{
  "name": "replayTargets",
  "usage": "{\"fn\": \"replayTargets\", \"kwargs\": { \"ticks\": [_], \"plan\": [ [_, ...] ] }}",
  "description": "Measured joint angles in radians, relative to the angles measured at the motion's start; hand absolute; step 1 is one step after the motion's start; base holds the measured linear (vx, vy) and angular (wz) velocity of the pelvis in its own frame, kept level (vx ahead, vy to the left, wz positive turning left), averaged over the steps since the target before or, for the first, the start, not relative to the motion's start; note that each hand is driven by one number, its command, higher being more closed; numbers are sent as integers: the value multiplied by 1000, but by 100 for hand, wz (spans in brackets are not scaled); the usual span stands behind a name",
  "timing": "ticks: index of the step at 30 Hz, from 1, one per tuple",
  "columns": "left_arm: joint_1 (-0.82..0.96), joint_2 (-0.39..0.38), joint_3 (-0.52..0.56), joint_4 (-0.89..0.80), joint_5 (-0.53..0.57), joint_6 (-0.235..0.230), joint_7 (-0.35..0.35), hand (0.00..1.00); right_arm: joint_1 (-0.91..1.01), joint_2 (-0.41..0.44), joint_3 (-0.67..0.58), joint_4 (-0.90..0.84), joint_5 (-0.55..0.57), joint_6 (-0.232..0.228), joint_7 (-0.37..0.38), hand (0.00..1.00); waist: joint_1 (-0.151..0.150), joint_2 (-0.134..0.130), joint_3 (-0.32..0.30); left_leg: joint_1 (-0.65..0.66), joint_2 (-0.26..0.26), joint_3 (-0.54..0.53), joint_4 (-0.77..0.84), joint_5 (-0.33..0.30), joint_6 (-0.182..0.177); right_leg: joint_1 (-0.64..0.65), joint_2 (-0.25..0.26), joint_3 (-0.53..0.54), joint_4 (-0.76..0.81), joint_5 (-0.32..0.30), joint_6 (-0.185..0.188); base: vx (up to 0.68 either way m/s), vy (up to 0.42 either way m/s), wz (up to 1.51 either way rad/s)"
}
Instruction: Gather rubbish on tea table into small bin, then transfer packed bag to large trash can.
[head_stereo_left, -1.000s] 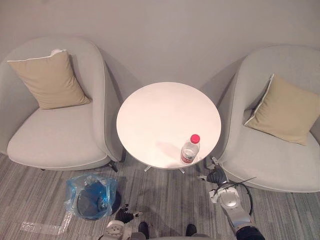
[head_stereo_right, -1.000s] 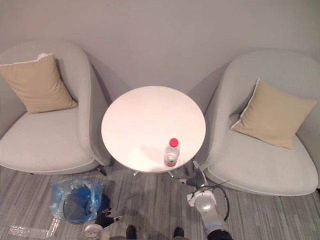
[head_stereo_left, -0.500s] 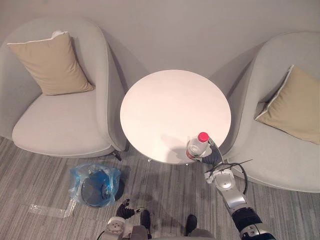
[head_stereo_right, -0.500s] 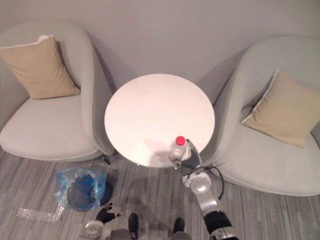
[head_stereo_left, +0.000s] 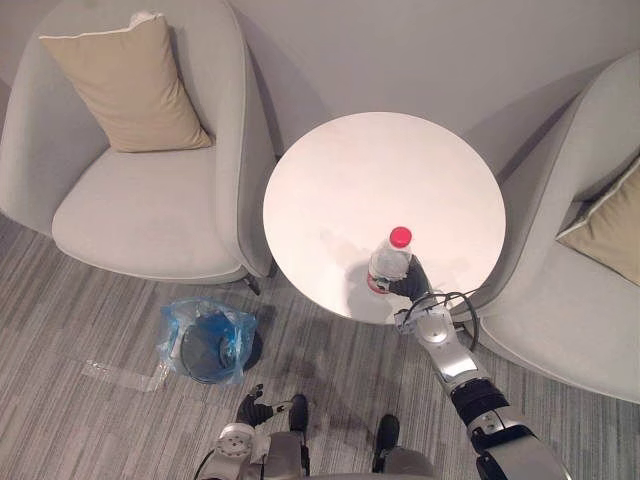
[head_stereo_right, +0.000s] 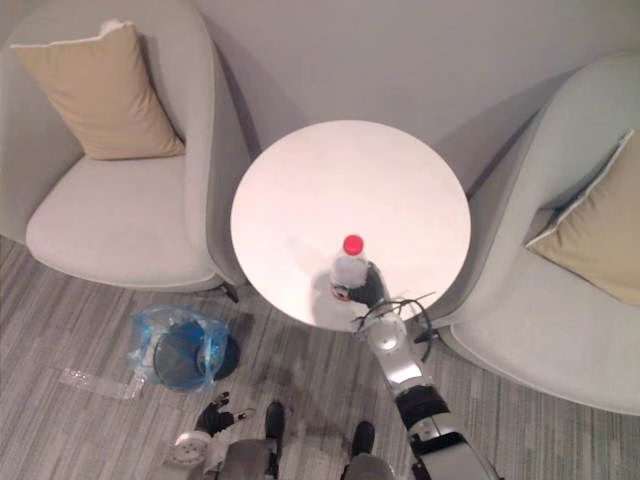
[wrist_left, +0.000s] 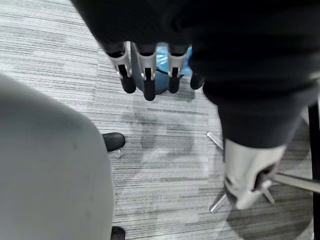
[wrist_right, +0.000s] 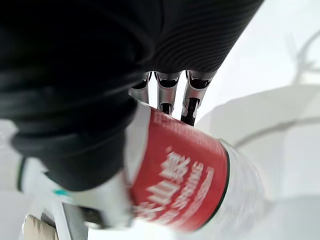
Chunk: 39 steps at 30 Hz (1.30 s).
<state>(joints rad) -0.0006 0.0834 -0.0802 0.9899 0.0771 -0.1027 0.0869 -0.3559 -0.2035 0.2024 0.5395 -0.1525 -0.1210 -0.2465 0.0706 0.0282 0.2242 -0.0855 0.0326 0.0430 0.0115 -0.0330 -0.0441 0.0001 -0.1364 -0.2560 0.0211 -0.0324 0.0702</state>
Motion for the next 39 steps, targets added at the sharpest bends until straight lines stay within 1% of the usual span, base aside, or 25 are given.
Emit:
{"fn": "replayTargets", "kwargs": {
  "ticks": [3, 5, 8, 10, 17, 23, 25, 29, 31, 32, 33, 35, 36, 37, 39],
  "plan": [
    [0, 0, 3, -2, 0, 2, 0, 0, 7, 6, 0, -34, 0, 4, 0, 100, 2, 0, 0, 5, 5, 1, 9, -4, 4, -1, 0, 27, 18, 0, 0, 15, 13, 1],
    [0, 0, 4, -3, 0, 2, 0, 0, 35, 4, -2, -110, 0, 4, 2, 100, 1, 0, 0, 11, 8, 6, 9, -8, 3, -1, -1, 44, 21, -2, 2, 23, 4, -11],
    [2, 1, 7, -3, 2, 8, 0, 0, 118, 5, -5, -272, -1, 0, 11, 100, -1, 0, 0, 32, 11, 23, 11, -20, 4, 5, -2, 67, 32, -8, 11, 23, 8, -18],
    [2, 1, 7, -3, 3, 21, -1, 0, 184, 5, -11, -358, -1, -12, 23, 100, -11, 0, 0, 41, 11, 35, 37, -45, 4, 16, -6, 79, 37, -19, 28, 35, 14, -20],
    [11, 1, 4, 4, 13, 28, -7, 0, 366, 8, -52, -486, -3, -18, 71, 100, -26, -12, -25, 89, 18, 85, 51, -53, 2, 36, -2, 126, 43, -19, 29, 27, -5, -24],
    [31, 8, -24, 24, 24, 32, -12, 0, 470, 17, -51, -532, -9, -27, 99, 100, -40, -25, -91, 149, 25, 114, 52, -53, 2, 71, 3, 158, 42, -19, 29, 23, -23, -27],
    [39, 10, -37, 29, 33, 32, -13, 0, 496, 26, -50, -533, -47, -28, 106, 100, -42, -30, -118, 158, 28, 115, 52, -53, 2, 72, 6, 163, 42, -19, 29, 6, -26, -20],
    [39, 10, -38, 42, 33, 31, -13, 0, 514, 36, -29, -532, -85, -27, 116, 100, -48, -30, -121, 173, 30, 138, 52, -53, 2, 70, 7, 180, 51, -19, 29, -46, -11, -17],
    [39, 13, -58, 43, 32, 31, -13, 0, 520, 36, -6, -527, -95, -27, 120, 100, -53, -29, -122, 183, 28, 138, 65, -53, 2, 69, 1, 181, 86, -31, 43, -90, -5, -8],
    [40, 13, -66, 43, 32, 31, -13, 0, 521, 36, -2, -527, -106, -27, 120, 100, -57, -29, -122, 188, 24, 135, 67, -53, 2, 69, -3, 179, 105, -42, 43, -130, -7, 15],
    [40, 15, -74, 44, 32, 31, -13, 0, 521, 38, 0, -527, -122, -27, 119, 100, -62, -30, -122, 189, 15, 119, 66, -53, 2, 65, -10, 186, 142, -69, 43, -140, -9, 34],
    [39, 15, -77, 44, 32, 31, -13, 0, 520, 38, -8, -527, -123, -27, 113, 100, -67, -32, -126, 178, -5, 56, 50, -53, 2, 42, -14, 240, 203, -121, 40, -143, -17, 58],
    [39, 17, -77, 45, 32, 31, -13, 0, 520, 40, -17, -527, -123, -27, 109, 100, -69, -38, -132, 159, -11, 20, 39, -52, 1, 26, -17, 263, 218, -146, 43, -141, -78, 98],
    [31, 20, -77, 46, 32, 32, -13, 0, 520, 47, -34, -527, -123, -26, 103, 100, -68, -55, -136, 123, -27, -26, 40, -37, -16, 14, -36, 256, 213, -180, 49, -190, -128, 117],
    [26, 21, -74, 54, 28, 32, -12, 0, 513, 45, -44, -526, -123, -23, 94, 100, -64, -41, -135, 79, -29, -83, 40, -2, -24, 14, -33, 205, 195, -175, 44, -185, -116, 107]
  ]
}}
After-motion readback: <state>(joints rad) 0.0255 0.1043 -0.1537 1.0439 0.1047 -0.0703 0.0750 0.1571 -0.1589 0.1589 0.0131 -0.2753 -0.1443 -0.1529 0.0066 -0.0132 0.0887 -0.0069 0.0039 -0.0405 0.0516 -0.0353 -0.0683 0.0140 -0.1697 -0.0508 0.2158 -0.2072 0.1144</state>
